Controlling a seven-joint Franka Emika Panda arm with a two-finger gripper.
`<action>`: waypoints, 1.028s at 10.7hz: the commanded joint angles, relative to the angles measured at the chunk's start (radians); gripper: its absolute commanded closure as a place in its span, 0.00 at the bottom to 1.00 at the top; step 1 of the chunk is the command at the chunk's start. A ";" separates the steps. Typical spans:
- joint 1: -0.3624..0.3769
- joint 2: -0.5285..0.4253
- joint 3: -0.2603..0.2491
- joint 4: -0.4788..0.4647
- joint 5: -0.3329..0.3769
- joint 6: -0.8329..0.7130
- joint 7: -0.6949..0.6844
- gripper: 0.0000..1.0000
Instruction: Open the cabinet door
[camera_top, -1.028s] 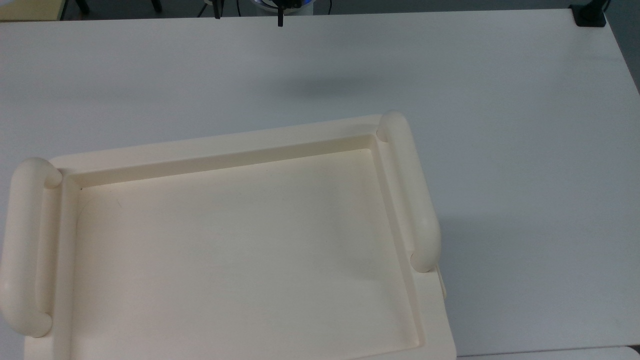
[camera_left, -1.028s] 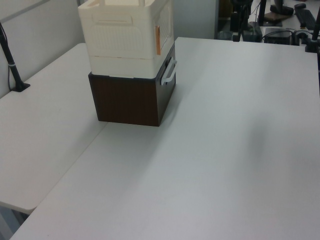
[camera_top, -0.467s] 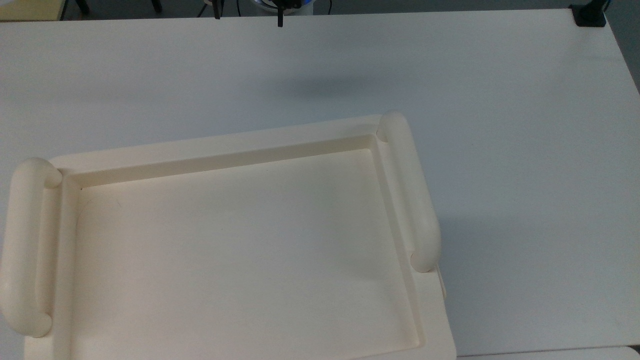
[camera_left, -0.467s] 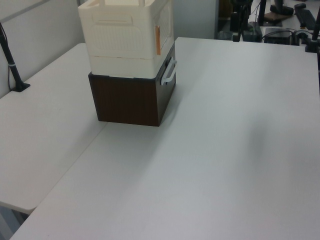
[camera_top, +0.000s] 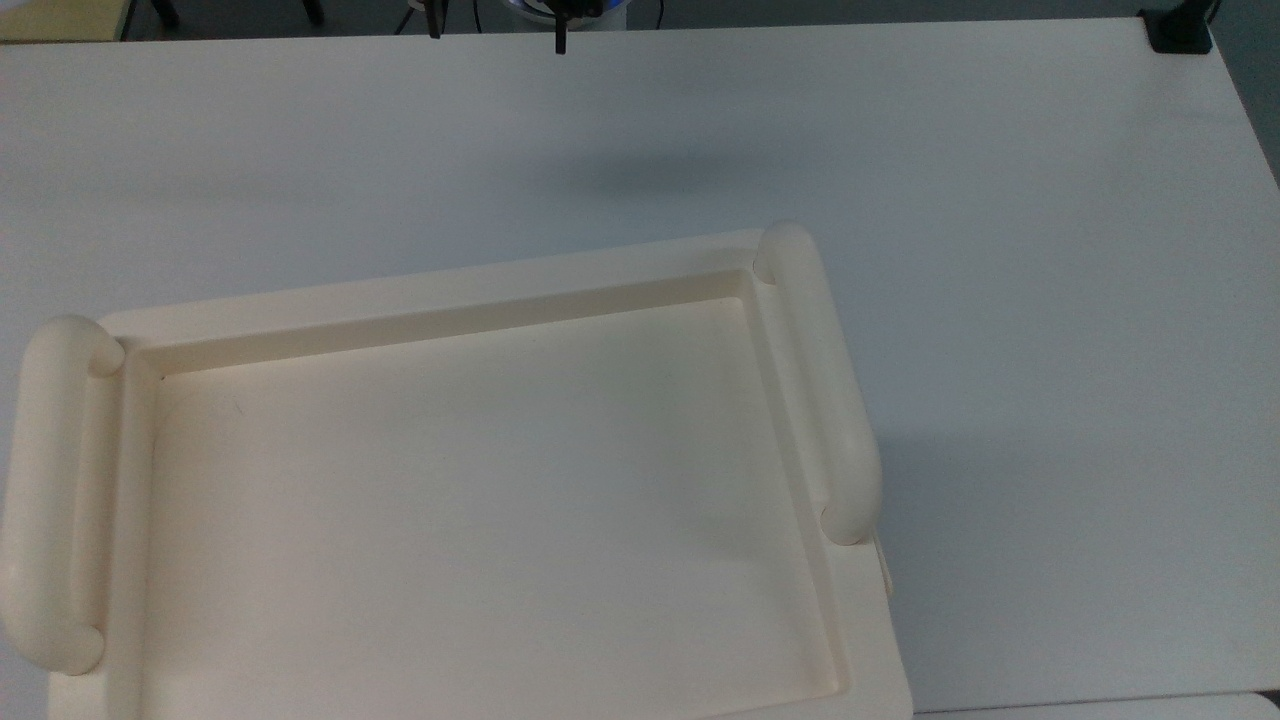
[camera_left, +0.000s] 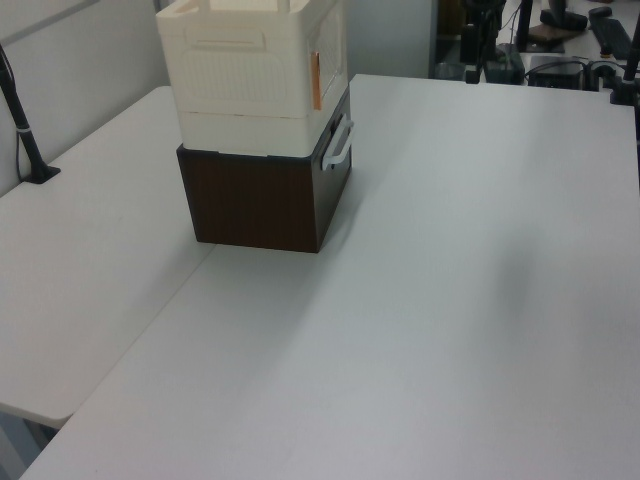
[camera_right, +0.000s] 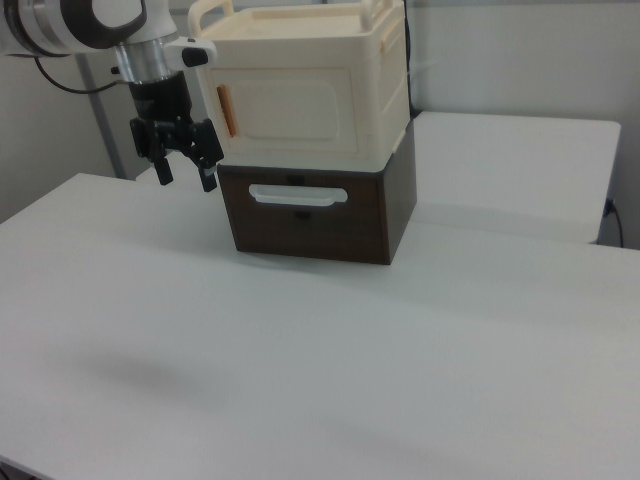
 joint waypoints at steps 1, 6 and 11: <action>0.008 0.000 -0.008 0.002 0.011 -0.010 -0.017 0.00; 0.008 0.006 -0.005 0.028 0.025 0.029 -0.161 0.00; 0.012 0.032 0.004 0.031 0.054 0.163 -0.159 0.00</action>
